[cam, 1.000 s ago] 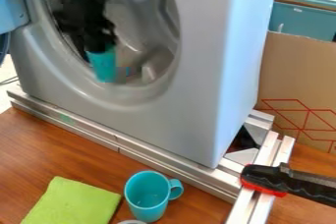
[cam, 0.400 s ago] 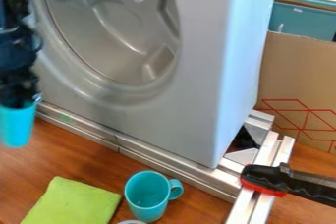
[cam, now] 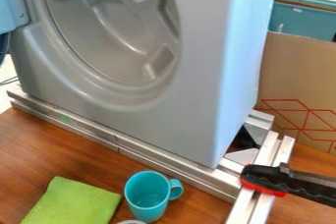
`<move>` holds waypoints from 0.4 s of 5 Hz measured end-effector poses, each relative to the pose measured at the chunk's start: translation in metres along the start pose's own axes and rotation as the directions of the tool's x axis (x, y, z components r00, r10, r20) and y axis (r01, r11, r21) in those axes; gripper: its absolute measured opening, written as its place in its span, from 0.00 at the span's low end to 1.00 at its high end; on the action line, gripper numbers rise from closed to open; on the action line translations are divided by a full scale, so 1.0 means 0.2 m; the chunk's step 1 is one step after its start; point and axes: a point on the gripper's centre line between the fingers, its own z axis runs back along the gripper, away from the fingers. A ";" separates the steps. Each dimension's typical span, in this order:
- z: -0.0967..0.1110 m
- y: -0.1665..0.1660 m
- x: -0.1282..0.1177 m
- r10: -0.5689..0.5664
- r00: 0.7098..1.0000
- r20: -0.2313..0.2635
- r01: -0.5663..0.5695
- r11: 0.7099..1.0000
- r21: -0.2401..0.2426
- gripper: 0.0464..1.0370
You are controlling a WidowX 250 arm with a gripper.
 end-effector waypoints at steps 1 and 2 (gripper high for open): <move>-0.02 0.04 0.06 -0.086 0.988 0.126 0.074 0.992 0.101 0.07; 0.00 0.06 0.12 -0.089 0.976 0.201 0.065 0.990 0.124 0.07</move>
